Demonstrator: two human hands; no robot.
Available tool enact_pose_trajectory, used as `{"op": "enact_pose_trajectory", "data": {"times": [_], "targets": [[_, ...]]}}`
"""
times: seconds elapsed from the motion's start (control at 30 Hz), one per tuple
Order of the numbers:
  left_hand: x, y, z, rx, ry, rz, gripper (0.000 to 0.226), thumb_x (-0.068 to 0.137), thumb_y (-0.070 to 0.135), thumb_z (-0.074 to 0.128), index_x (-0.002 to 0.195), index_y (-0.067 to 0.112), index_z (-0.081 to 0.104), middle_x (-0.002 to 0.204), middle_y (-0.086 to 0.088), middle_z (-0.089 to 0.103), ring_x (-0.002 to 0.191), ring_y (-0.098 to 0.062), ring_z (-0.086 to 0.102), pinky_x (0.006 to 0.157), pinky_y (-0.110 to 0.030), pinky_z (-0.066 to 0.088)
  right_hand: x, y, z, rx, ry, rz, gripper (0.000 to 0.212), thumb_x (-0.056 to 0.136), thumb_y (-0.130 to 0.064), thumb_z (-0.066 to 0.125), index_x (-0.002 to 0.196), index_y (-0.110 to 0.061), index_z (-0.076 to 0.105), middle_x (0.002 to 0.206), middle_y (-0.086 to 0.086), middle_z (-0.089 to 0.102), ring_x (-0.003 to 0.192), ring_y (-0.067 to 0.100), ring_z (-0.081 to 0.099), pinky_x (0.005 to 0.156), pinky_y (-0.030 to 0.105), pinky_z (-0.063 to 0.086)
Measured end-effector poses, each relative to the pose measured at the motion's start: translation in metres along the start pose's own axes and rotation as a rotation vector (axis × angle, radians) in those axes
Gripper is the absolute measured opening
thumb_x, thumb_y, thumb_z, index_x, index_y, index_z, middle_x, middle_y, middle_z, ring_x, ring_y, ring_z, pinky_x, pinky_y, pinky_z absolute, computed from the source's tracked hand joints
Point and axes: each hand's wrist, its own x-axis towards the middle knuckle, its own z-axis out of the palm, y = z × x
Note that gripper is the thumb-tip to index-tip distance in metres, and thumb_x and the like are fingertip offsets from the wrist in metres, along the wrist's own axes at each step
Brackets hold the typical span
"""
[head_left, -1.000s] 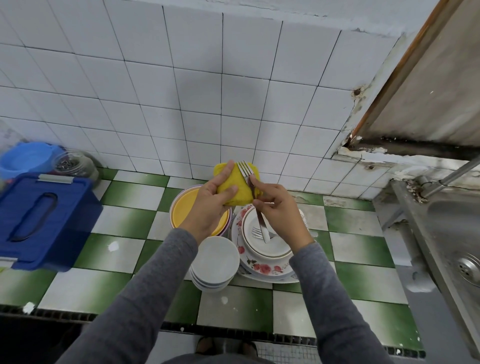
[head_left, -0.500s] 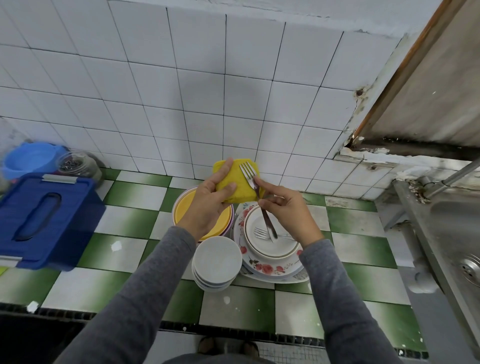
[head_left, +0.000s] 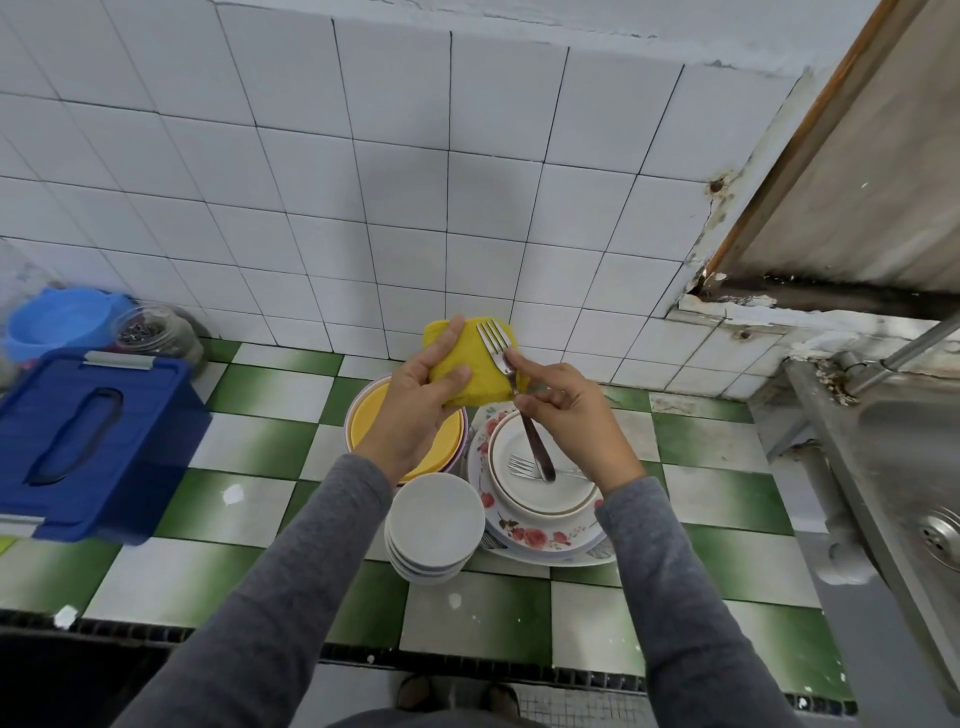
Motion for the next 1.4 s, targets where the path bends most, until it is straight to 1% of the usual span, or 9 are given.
{"op": "enact_pose_trajectory", "data": {"times": [0.4, 0.5, 0.57, 0.63, 0.87, 1.0, 1.1, 1.2, 1.4], "targets": [[-0.002, 0.004, -0.002, 0.017, 0.003, 0.003, 0.053, 0.097, -0.002, 0.053, 0.139, 0.030, 0.052, 0.135, 0.009, 0.050, 0.116, -0.014, 0.059, 0.085, -0.029, 0.057, -0.002, 0.003, 0.001, 0.001, -0.013, -0.002, 0.063, 0.090, 0.005, 0.067, 0.121, -0.050, 0.067, 0.115, 0.031, 0.050, 0.106, 0.046, 0.060, 0.102, 0.047, 0.052], [-0.005, 0.000, -0.001, 0.127, -0.022, 0.012, 0.053, 0.097, 0.000, 0.054, 0.135, 0.036, 0.053, 0.137, 0.009, 0.052, 0.116, -0.013, 0.059, 0.087, -0.029, 0.056, -0.002, 0.000, 0.000, -0.025, -0.006, -0.008, 0.060, 0.090, 0.008, 0.065, 0.124, -0.042, 0.066, 0.111, 0.027, 0.049, 0.097, 0.033, 0.066, 0.098, 0.035, 0.055], [-0.007, -0.004, 0.001, 0.278, -0.032, 0.034, 0.054, 0.097, 0.004, 0.058, 0.131, 0.045, 0.055, 0.143, 0.003, 0.050, 0.123, -0.019, 0.056, 0.096, -0.036, 0.054, 0.001, -0.004, 0.002, -0.058, 0.017, -0.003, 0.056, 0.091, 0.009, 0.063, 0.130, -0.031, 0.062, 0.104, 0.015, 0.048, 0.086, 0.014, 0.064, 0.088, 0.022, 0.055], [-0.010, -0.007, 0.006, 0.386, -0.026, 0.058, 0.055, 0.098, 0.008, 0.059, 0.132, 0.050, 0.052, 0.145, 0.003, 0.049, 0.125, -0.019, 0.053, 0.103, -0.037, 0.050, 0.005, -0.010, 0.005, -0.159, 0.049, -0.007, 0.055, 0.092, 0.008, 0.062, 0.134, -0.027, 0.060, 0.102, 0.000, 0.048, 0.083, 0.012, 0.060, 0.082, 0.017, 0.052], [-0.016, -0.004, 0.024, 0.485, 0.010, 0.105, 0.057, 0.100, 0.004, 0.053, 0.147, 0.035, 0.041, 0.122, 0.023, 0.048, 0.101, 0.009, 0.048, 0.080, -0.002, 0.047, 0.006, -0.018, 0.020, -0.509, 0.134, -0.206, 0.056, 0.088, 0.015, 0.055, 0.139, -0.008, 0.057, 0.122, 0.004, 0.051, 0.086, 0.015, 0.056, 0.082, 0.002, 0.039], [-0.016, -0.005, 0.025, 0.471, 0.026, 0.106, 0.058, 0.100, 0.005, 0.053, 0.147, 0.037, 0.041, 0.128, 0.019, 0.051, 0.107, 0.005, 0.050, 0.086, -0.005, 0.047, 0.005, -0.024, 0.025, -0.611, 0.139, -0.276, 0.063, 0.087, 0.015, 0.052, 0.145, -0.011, 0.051, 0.134, 0.010, 0.055, 0.114, 0.027, 0.057, 0.098, 0.031, 0.049], [-0.015, -0.007, 0.022, 0.432, 0.016, 0.100, 0.058, 0.100, 0.006, 0.054, 0.146, 0.037, 0.042, 0.140, 0.009, 0.052, 0.122, -0.008, 0.052, 0.102, -0.023, 0.048, 0.001, -0.025, 0.030, -0.656, 0.108, -0.297, 0.076, 0.090, 0.011, 0.050, 0.156, -0.024, 0.032, 0.131, 0.010, 0.058, 0.114, 0.027, 0.056, 0.095, 0.038, 0.050], [-0.013, -0.009, 0.018, 0.402, 0.015, 0.086, 0.057, 0.099, 0.006, 0.055, 0.144, 0.040, 0.044, 0.143, 0.006, 0.051, 0.128, -0.014, 0.051, 0.109, -0.035, 0.045, 0.002, -0.023, 0.032, -0.630, 0.121, -0.208, 0.077, 0.096, 0.002, 0.048, 0.159, -0.032, 0.020, 0.135, 0.006, 0.058, 0.114, 0.024, 0.056, 0.093, 0.033, 0.044], [-0.009, -0.008, 0.006, 0.404, -0.030, 0.076, 0.056, 0.099, 0.006, 0.056, 0.142, 0.041, 0.046, 0.137, 0.009, 0.054, 0.127, -0.015, 0.053, 0.102, -0.030, 0.049, 0.002, -0.008, 0.033, -0.492, 0.175, -0.326, 0.071, 0.089, 0.015, 0.051, 0.150, -0.021, 0.044, 0.124, 0.010, 0.057, 0.101, 0.016, 0.053, 0.086, -0.001, 0.037]]}}
